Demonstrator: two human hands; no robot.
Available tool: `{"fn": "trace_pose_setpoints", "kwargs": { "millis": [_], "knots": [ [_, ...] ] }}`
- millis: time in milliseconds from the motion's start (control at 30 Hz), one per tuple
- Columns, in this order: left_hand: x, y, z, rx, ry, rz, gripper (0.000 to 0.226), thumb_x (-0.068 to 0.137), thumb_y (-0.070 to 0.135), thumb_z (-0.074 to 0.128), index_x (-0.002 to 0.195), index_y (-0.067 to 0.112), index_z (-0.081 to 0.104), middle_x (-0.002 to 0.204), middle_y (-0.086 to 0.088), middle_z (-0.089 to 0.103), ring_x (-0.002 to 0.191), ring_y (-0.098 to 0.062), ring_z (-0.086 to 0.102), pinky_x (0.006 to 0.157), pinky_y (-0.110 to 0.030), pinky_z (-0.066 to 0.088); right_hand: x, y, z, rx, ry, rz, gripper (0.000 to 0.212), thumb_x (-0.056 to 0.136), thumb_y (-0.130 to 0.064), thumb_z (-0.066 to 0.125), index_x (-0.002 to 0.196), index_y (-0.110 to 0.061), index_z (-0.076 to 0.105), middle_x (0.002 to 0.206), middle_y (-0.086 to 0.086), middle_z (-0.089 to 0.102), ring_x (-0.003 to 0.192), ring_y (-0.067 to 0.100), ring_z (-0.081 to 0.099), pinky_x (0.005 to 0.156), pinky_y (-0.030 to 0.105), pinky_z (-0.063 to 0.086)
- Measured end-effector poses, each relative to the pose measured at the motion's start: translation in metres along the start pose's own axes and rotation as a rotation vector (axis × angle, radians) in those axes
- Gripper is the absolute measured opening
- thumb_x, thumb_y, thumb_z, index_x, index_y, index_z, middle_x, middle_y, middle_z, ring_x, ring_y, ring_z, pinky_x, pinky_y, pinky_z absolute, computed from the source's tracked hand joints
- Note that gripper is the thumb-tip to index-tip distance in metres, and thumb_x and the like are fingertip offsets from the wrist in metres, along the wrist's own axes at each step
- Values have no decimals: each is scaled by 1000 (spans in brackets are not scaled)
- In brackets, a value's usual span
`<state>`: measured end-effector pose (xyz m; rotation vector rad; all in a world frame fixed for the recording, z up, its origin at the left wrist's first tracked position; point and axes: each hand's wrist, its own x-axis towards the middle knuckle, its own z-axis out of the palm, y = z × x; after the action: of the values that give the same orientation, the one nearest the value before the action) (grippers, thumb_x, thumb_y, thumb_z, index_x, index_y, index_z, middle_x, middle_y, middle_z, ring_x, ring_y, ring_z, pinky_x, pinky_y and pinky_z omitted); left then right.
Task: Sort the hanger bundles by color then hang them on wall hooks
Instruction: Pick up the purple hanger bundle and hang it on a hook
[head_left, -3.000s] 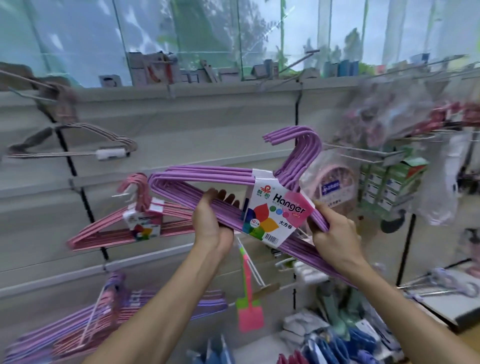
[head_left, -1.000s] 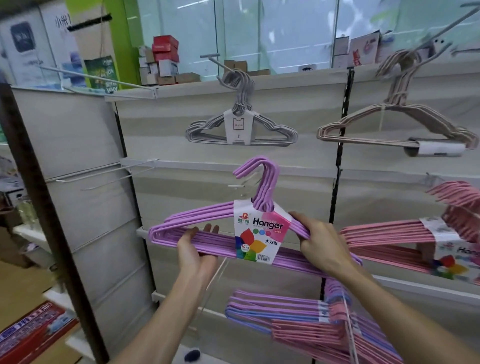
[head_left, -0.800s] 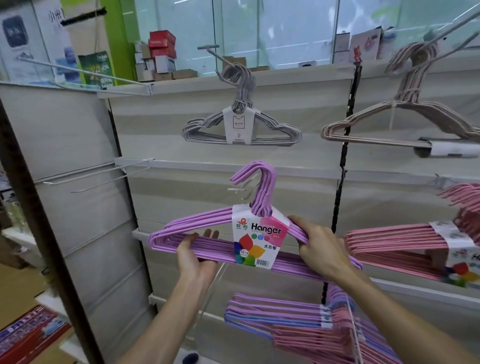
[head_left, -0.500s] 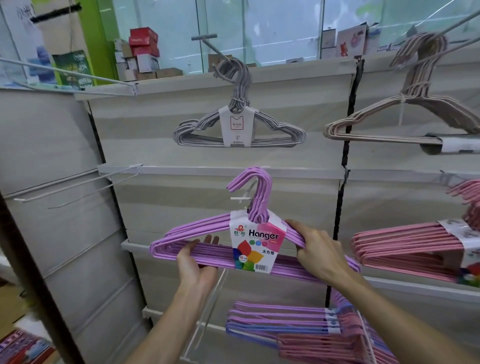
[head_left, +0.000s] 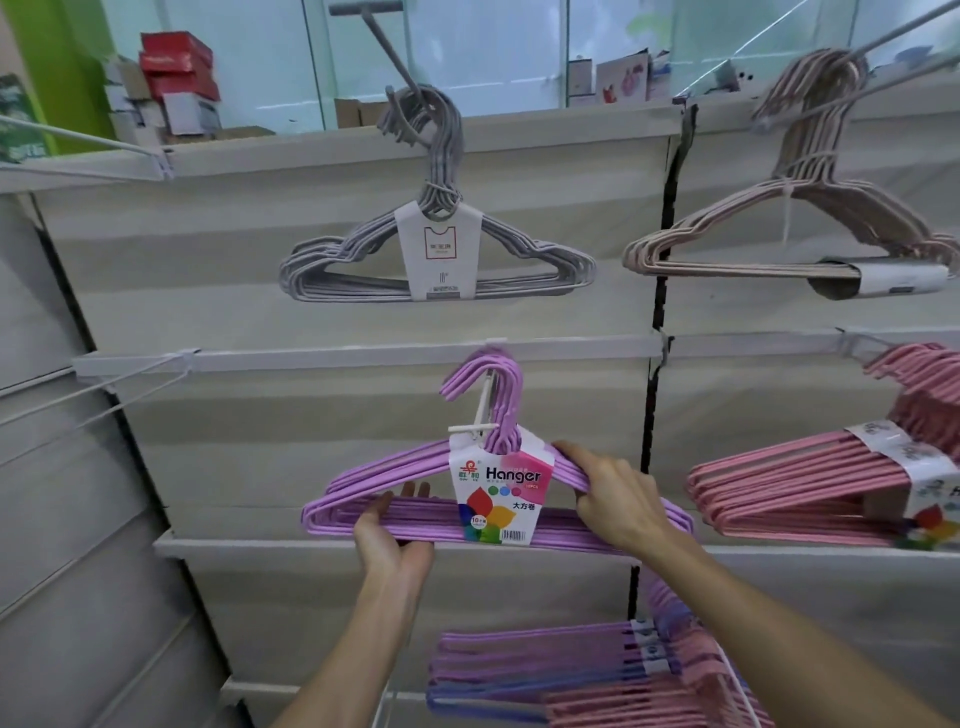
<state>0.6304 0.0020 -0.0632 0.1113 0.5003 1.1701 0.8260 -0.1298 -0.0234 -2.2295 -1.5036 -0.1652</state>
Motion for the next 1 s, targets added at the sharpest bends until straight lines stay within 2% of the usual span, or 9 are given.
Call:
{"fn": "trace_pose_setpoints", "kwargs": {
  "millis": [133, 233, 367, 467, 567, 700, 833, 1000],
  "knots": [
    [17, -8, 3, 9, -22, 4, 16, 95, 12, 47, 101, 14, 61, 94, -10, 66, 90, -26, 65, 91, -43, 52, 17, 6, 7, -38, 12, -6, 76, 82, -8, 50, 149, -39, 34, 133, -6, 63, 108, 29, 63, 81, 38, 53],
    [28, -14, 7, -19, -37, 0, 18, 97, 14, 45, 102, 14, 63, 94, -10, 67, 91, -27, 66, 84, -43, 53, 27, 10, 8, -63, 15, -10, 76, 82, -8, 50, 149, -39, 34, 132, -4, 63, 106, 30, 63, 81, 38, 53],
    [44, -21, 6, -48, -52, -4, 22, 97, 15, 44, 105, 14, 64, 101, -10, 68, 96, -27, 66, 95, -45, 52, 35, 15, 11, -100, 15, -8, 74, 85, -10, 50, 150, -38, 32, 134, -2, 61, 107, 30, 63, 81, 38, 53],
    [55, -23, 3, -30, -61, 13, 28, 96, 15, 46, 118, 15, 63, 115, -12, 67, 106, -30, 66, 101, -48, 50, 40, 17, 14, -119, -4, -8, 75, 85, -11, 51, 152, -38, 29, 135, -1, 59, 107, 30, 63, 80, 39, 53],
    [64, -25, 2, -24, -57, 17, 31, 94, 15, 47, 121, 16, 62, 124, -13, 65, 115, -32, 63, 105, -50, 47, 43, 19, 17, -137, -15, -12, 76, 85, -12, 52, 153, -37, 27, 136, -1, 58, 108, 30, 63, 81, 40, 54],
    [65, -23, -1, 11, -46, 13, 35, 95, 16, 50, 127, 14, 62, 120, -12, 67, 114, -30, 64, 103, -48, 49, 46, 20, 21, -143, -21, -7, 77, 85, -12, 52, 153, -37, 27, 137, -3, 58, 111, 28, 62, 83, 40, 53],
    [62, -19, -3, 37, -1, -32, 34, 96, 17, 53, 130, 16, 60, 109, -9, 68, 107, -25, 65, 87, -41, 55, 47, 20, 21, -140, -30, 0, 79, 83, -11, 52, 153, -37, 27, 139, -3, 56, 113, 29, 61, 86, 41, 54],
    [55, -11, -7, 114, 4, -76, 31, 95, 13, 60, 126, 15, 59, 124, -15, 66, 114, -29, 63, 103, -46, 49, 43, 19, 18, -123, -27, 16, 76, 82, -9, 53, 152, -31, 32, 142, -1, 55, 116, 30, 60, 89, 41, 52]
  ]
}}
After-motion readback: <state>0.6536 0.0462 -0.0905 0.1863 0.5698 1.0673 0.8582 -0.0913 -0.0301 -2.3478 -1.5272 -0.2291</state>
